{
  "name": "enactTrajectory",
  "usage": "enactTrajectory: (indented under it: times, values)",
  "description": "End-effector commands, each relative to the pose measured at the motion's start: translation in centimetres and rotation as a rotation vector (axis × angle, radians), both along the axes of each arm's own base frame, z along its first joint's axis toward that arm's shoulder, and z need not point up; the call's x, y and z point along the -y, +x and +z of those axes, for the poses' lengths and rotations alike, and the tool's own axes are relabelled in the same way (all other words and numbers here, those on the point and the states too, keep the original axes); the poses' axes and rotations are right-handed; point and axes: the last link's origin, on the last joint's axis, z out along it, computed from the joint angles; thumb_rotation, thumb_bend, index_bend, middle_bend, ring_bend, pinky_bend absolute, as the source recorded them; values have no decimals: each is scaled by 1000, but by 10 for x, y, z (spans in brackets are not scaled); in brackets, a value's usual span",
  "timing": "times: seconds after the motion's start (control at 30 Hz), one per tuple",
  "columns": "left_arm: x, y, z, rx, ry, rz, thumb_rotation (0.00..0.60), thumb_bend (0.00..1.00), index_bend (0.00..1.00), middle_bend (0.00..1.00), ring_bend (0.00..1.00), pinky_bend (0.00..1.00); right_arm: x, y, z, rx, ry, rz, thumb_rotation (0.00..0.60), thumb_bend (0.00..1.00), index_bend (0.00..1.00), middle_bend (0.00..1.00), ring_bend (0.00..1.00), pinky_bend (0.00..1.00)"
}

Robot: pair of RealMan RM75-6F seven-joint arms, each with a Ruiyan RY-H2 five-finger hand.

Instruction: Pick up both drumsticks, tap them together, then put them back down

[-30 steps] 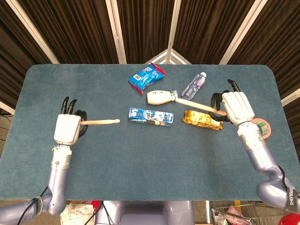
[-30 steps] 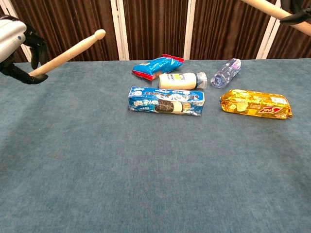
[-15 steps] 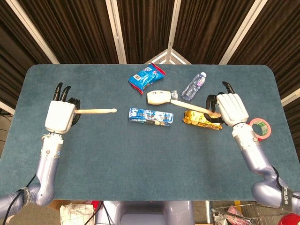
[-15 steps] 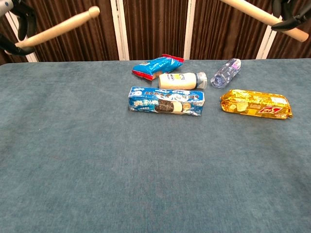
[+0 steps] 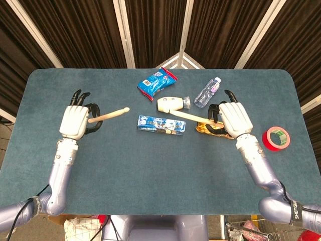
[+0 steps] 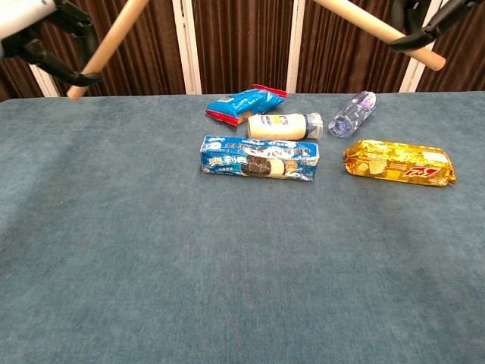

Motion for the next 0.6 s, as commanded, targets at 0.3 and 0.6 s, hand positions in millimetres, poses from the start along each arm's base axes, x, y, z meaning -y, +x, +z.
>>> enactTrajectory:
  times: [0.3,0.6]
  values:
    - [7,35,-31,-2,-52,-59,600,426,653,596,144,0,3,31,-19,-38,26,-22,600,472,810,664,464,41]
    - [12,52,-46,67,-57,-74,600,424,654,597,144,0,-5,54,-34,-41,44,-29,600,473,812,664,471,41]
